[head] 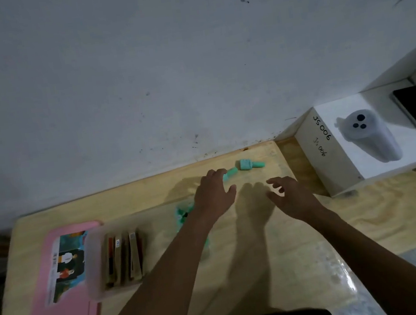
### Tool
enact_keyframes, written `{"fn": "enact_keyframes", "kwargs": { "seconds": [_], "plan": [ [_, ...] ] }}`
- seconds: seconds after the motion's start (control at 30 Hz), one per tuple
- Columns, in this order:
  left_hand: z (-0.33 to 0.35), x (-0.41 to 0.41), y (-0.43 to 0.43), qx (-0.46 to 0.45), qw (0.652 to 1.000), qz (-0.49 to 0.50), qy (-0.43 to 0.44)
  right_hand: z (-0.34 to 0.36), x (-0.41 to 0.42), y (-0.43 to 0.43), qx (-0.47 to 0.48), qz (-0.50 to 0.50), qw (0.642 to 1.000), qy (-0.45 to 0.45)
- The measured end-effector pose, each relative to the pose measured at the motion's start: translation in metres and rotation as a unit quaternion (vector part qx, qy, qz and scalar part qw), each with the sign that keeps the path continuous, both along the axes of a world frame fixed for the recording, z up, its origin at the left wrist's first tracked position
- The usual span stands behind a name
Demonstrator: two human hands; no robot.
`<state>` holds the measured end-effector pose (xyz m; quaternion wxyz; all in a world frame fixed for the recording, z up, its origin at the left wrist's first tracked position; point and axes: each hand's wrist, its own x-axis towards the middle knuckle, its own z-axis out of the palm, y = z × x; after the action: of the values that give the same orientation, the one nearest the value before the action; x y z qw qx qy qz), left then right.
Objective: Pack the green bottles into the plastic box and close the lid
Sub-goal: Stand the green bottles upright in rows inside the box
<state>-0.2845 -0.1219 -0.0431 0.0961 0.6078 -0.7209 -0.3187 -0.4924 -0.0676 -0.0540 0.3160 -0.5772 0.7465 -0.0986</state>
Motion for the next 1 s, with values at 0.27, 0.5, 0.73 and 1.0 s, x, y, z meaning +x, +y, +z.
{"fn": "enact_keyframes", "kwargs": {
  "seconds": [0.27,0.5,0.73,1.0],
  "plan": [
    [-0.034,-0.030,-0.037,0.058,0.982,-0.051,-0.175,-0.023,0.001,-0.063,0.005,0.029,0.999,0.030],
    [-0.052,-0.034,-0.050,0.024,0.984,-0.054,-0.167,-0.045,0.002,-0.081,-0.010,0.033,0.998,0.056],
    [-0.048,-0.025,-0.055,0.050,0.998,0.017,-0.023,-0.048,0.001,-0.065,-0.034,-0.066,0.995,-0.059],
    [0.001,-0.011,-0.035,0.291,0.839,0.284,0.363,-0.008,0.019,-0.031,-0.120,-0.213,0.955,-0.165]
  ]
}}
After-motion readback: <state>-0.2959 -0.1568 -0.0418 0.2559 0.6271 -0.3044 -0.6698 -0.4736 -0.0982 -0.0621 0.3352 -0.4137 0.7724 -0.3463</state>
